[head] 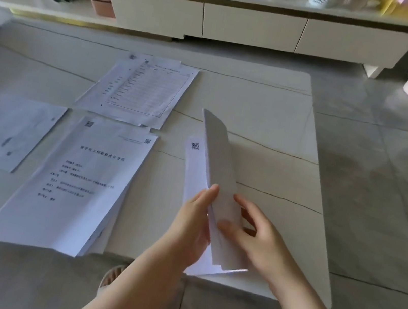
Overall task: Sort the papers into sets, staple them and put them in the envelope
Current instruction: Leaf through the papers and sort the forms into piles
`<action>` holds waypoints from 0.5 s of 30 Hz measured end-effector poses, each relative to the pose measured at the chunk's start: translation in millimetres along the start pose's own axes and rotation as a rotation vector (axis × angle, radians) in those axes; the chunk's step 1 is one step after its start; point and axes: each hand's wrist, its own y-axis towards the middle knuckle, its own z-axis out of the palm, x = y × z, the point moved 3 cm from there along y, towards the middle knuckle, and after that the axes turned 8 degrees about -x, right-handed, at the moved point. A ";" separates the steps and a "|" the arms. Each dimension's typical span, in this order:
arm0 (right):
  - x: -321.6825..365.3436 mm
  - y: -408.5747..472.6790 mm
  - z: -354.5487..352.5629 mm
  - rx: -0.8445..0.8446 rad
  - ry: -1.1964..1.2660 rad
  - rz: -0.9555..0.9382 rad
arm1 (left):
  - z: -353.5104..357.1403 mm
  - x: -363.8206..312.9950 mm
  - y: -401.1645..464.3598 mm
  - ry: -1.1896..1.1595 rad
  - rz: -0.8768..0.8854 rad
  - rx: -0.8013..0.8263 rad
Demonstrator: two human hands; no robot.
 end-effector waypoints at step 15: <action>9.6 13.2 31.6 -0.009 0.046 -0.052 | -26.8 -15.7 5.4 0.076 0.069 0.037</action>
